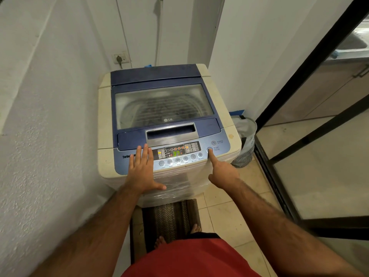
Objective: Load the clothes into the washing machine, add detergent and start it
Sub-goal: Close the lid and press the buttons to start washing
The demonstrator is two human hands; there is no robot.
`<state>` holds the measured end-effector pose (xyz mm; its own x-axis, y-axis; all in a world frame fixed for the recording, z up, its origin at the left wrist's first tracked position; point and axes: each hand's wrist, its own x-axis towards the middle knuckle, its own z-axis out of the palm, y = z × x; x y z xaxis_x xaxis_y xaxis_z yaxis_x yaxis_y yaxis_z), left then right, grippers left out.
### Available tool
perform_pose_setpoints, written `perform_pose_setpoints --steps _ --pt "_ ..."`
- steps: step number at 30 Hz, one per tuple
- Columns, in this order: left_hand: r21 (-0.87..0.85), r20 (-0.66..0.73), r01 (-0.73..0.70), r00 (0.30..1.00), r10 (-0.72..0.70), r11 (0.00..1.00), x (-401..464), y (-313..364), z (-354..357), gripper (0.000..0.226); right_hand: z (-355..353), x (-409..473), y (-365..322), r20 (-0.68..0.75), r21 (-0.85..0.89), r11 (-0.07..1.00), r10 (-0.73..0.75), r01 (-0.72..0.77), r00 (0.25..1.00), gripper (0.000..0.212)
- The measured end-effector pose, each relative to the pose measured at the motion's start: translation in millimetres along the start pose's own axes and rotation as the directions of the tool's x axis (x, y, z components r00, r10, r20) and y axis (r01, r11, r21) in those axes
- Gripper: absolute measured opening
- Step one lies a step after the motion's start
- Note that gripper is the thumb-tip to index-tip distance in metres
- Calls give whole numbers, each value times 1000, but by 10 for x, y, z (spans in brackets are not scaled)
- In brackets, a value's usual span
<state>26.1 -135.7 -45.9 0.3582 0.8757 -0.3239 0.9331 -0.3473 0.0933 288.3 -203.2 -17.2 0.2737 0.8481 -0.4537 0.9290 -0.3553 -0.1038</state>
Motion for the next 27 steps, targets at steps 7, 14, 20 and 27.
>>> perform_pose_setpoints --steps 7,14,20,27 --pt "1 -24 7 1000 -7 1000 3 -2 46 153 30 -31 -32 -21 -2 1000 22 -22 1000 95" --pt "11 -6 9 1000 -8 1000 30 -4 61 155 50 -18 -82 -21 52 998 42 -40 999 96" --pt "-2 22 -8 1000 8 1000 4 -11 6 154 13 -47 -128 32 63 997 34 -36 999 102" --pt "-124 26 -43 999 47 991 -67 -44 -90 136 153 -401 -253 -220 146 985 -56 89 974 25"
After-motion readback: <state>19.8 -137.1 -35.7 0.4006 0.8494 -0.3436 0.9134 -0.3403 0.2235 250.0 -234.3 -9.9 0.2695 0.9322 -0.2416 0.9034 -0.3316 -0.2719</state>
